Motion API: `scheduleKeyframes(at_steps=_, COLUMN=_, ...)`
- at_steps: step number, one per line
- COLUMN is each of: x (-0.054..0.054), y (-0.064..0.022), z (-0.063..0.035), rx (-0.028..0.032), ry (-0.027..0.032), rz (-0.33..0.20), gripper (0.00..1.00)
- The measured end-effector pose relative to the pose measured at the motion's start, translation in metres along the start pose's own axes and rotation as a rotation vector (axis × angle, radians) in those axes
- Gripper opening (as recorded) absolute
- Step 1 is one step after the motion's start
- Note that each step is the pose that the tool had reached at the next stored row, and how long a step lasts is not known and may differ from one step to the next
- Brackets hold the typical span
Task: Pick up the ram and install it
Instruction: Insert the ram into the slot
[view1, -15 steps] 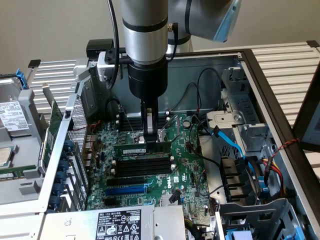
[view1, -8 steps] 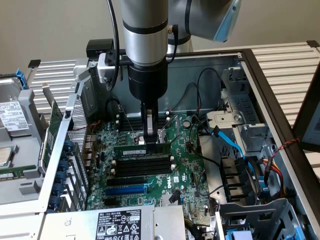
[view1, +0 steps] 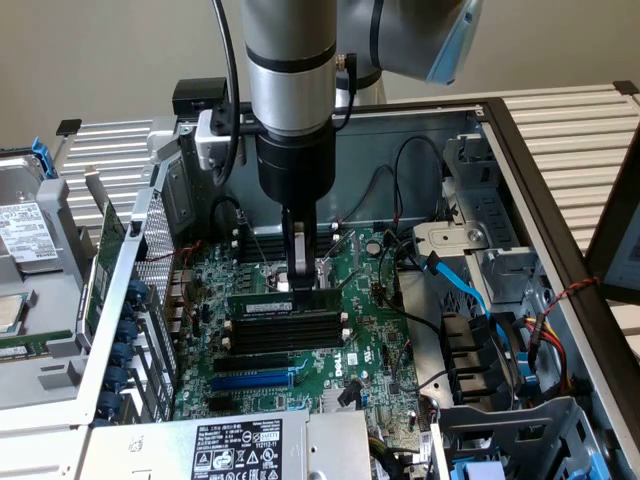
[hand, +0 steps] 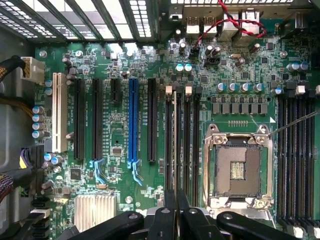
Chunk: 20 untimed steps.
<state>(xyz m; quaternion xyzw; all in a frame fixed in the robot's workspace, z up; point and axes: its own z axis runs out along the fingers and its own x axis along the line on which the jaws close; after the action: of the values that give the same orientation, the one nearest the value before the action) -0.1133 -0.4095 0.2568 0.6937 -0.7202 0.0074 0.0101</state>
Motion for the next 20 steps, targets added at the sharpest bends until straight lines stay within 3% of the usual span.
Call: scheduleKeyframes(at_steps=20, x=0.0032, y=-0.0001, z=0.0075, rx=0.0001, ry=-0.0001, rz=-0.001, gripper=0.13)
